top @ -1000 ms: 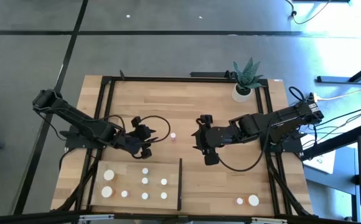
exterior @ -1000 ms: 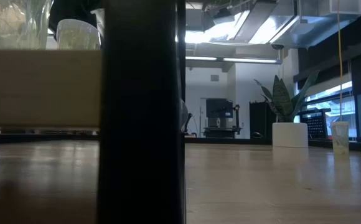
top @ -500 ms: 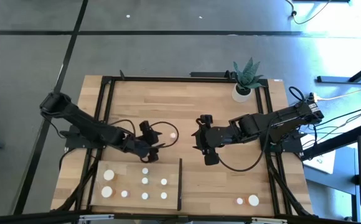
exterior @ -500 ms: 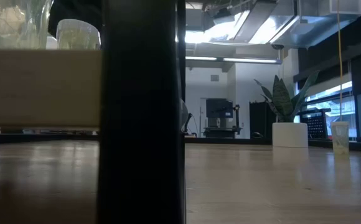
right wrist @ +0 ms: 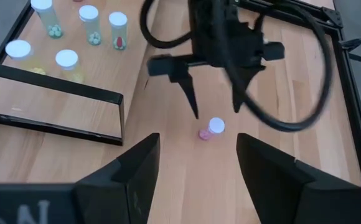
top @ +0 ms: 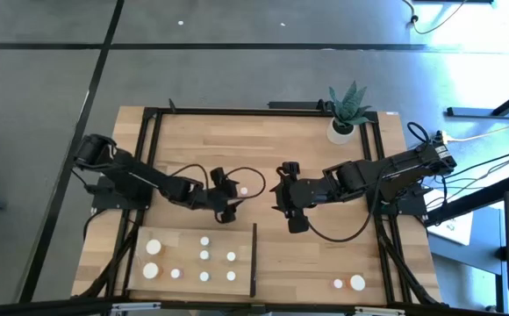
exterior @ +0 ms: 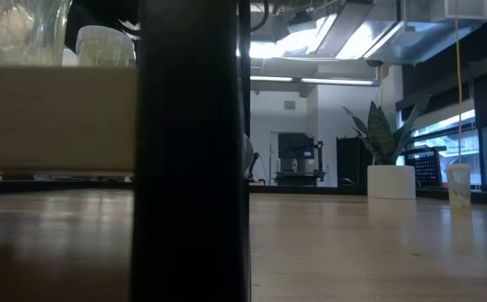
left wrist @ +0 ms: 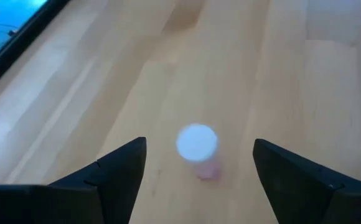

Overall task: Pick and place medicine bottles onto shelf by color
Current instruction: Put the top pink pill bottle on the shelf aligned with the other pink pill bottle

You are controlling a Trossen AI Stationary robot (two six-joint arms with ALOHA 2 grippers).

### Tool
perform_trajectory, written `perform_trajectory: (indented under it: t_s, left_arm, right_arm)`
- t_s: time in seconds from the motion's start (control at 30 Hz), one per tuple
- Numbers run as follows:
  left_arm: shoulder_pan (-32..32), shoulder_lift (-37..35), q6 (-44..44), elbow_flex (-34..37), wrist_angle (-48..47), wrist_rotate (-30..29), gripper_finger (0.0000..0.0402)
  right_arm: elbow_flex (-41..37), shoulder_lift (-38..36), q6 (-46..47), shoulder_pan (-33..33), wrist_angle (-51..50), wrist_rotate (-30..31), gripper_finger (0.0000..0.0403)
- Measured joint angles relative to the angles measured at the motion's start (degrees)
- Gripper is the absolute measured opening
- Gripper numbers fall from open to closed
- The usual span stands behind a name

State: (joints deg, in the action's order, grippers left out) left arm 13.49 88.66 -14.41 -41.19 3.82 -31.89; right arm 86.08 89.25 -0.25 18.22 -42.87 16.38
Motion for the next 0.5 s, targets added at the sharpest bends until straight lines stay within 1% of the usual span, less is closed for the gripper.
perform_trajectory:
  t_s: [0.07, 0.27, 0.5]
  left_arm:
    - [-1.0, 0.3, 0.0, 0.0, 0.7, 0.2, 0.0289]
    - [-3.6, 1.9, 0.0, 0.0, 1.6, 3.3, 0.0290]
    - [-5.3, 4.2, 0.1, 0.0, 4.3, 3.5, 0.0290]
  right_arm:
    - [0.0, 0.0, -0.1, 0.0, 0.0, 0.0, 0.0214]
    - [0.0, 0.0, -0.1, 0.0, 0.0, 0.0, 0.0214]
    - [0.0, 0.0, 0.0, 0.0, 0.3, 0.0, 0.0214]
